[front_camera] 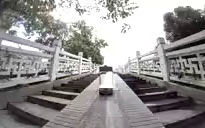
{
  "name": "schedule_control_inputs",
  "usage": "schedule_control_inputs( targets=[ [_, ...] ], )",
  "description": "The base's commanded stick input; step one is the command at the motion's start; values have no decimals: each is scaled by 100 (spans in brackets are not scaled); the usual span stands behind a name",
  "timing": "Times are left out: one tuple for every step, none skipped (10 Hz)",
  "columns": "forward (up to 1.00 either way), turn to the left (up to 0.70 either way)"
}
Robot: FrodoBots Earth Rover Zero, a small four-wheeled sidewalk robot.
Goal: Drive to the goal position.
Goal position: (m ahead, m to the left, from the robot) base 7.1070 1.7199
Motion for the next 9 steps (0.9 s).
schedule_control_inputs(
  targets=[
    [70,0],
    [70,0],
    [70,0],
    [70,0],
    [70,0],
    [70,0],
    [70,0],
    [70,0],
    [70,0]
  ],
)
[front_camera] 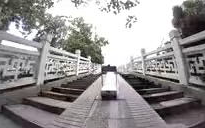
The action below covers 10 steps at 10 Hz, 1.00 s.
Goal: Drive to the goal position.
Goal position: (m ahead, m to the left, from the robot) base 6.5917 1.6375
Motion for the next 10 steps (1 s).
schedule_control_inputs(
  targets=[
    [70,0],
    [70,0],
    [70,0],
    [70,-3],
    [70,-14],
    [70,-14],
    [70,-5],
    [70,0],
    [70,0],
    [70,0]
  ],
)
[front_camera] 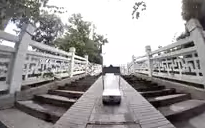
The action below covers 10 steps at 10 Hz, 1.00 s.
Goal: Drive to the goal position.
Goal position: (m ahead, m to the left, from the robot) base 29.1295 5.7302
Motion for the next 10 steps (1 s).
schedule_control_inputs(
  targets=[
    [70,0],
    [70,0],
    [70,0],
    [70,0],
    [70,0],
    [70,0],
    [70,0],
    [70,0],
    [70,0],
    [70,0]
  ],
)
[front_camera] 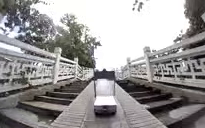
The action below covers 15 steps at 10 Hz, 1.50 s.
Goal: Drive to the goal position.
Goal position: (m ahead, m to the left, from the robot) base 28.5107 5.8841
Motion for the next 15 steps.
schedule_control_inputs(
  targets=[
    [70,0],
    [70,0],
    [70,0],
    [70,0],
    [65,0],
    [58,0],
    [51,0],
    [45,0],
    [45,0],
    [45,0],
    [45,0],
    [45,0],
    [33,0],
    [17,0],
    [1,0]
  ],
)
